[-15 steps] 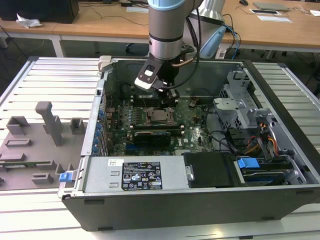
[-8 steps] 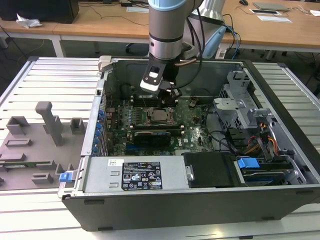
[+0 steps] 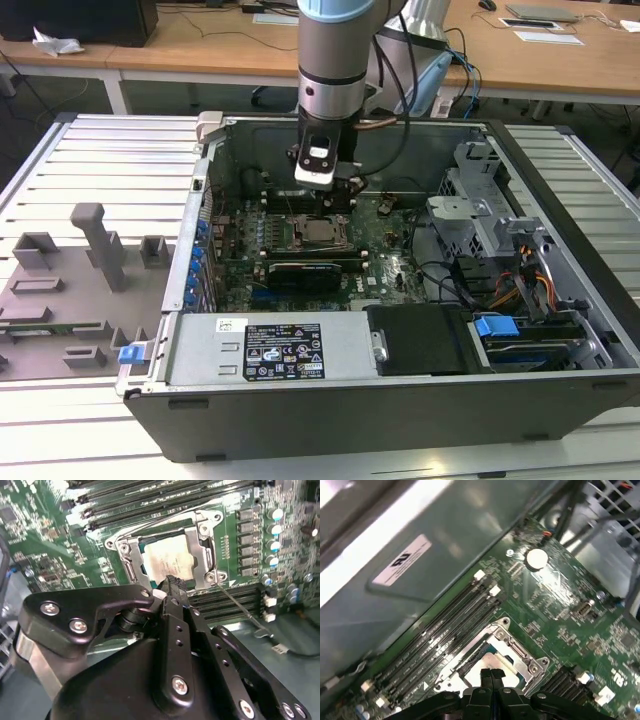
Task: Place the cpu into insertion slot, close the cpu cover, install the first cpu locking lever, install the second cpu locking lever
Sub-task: 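Close the cpu cover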
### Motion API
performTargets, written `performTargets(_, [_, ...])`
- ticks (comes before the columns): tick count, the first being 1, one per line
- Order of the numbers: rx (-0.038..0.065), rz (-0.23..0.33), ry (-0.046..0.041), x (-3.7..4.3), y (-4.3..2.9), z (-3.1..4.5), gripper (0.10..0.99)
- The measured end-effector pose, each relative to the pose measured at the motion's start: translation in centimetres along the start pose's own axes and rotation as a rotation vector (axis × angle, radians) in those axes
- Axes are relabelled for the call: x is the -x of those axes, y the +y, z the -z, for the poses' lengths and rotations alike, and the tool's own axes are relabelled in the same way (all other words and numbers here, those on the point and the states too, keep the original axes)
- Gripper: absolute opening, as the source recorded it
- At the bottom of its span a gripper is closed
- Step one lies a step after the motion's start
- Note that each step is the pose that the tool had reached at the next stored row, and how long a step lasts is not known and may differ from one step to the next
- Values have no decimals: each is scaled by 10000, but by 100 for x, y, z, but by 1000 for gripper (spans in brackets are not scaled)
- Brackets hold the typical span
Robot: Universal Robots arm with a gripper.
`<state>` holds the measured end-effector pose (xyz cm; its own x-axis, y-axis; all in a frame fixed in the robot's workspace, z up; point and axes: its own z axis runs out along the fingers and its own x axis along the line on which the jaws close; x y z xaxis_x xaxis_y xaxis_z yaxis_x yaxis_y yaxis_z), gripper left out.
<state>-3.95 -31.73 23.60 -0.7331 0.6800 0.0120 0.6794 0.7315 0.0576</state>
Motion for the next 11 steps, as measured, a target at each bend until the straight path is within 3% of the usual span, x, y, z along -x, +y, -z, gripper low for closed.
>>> performTargets(3, [-15,1121,63,0,0,-1,106])
performTargets(11, [-42,3058,172,0,-1,-1,106])
